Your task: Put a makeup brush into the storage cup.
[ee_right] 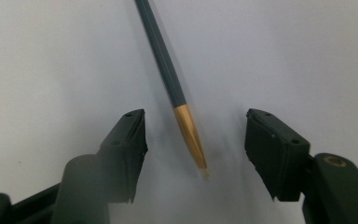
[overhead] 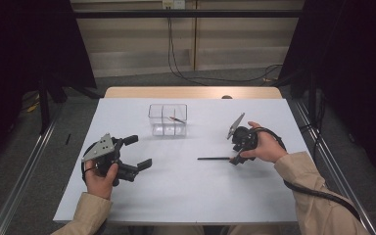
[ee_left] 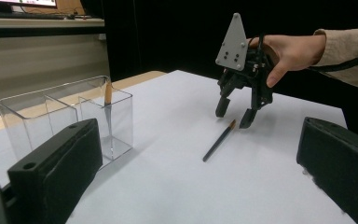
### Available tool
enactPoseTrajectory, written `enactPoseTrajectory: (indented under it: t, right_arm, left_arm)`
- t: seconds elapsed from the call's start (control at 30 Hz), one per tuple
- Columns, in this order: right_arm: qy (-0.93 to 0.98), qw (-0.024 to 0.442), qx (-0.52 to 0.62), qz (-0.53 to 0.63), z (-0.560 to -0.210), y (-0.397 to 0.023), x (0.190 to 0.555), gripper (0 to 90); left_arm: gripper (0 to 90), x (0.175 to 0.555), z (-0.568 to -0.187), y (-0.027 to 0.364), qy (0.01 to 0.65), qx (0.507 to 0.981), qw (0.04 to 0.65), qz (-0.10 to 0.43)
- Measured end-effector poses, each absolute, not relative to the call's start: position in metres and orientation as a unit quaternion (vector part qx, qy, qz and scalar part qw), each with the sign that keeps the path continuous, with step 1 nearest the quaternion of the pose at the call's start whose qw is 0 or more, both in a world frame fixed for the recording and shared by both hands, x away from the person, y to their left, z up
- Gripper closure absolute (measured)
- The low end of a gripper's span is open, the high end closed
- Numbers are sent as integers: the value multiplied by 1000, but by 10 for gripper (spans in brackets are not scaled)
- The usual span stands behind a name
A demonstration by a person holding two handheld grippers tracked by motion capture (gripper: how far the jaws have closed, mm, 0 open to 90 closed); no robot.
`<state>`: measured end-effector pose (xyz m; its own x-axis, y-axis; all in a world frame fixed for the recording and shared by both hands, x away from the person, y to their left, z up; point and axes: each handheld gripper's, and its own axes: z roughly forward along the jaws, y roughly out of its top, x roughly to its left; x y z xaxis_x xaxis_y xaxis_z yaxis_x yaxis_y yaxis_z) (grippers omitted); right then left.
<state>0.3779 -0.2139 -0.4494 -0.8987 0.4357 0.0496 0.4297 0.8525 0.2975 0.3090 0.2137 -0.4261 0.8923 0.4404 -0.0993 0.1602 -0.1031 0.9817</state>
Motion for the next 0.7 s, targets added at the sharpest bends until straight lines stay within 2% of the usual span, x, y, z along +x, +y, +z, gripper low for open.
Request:
enactPoseTrajectory:
  t: [0.43, 0.6, 0.7]
  right_arm:
    - [973, 13, 187, 134, -452, -207, 380, 564]
    - [978, 11, 168, 126, -451, -202, 374, 744]
    - [977, 1, 171, 126, -451, -201, 373, 822]
  left_arm:
    - [7, 310, -427, 214, 204, 738, 634, 108]
    - [7, 310, -427, 214, 203, 739, 633, 110]
    - [7, 310, -426, 214, 203, 739, 634, 109]
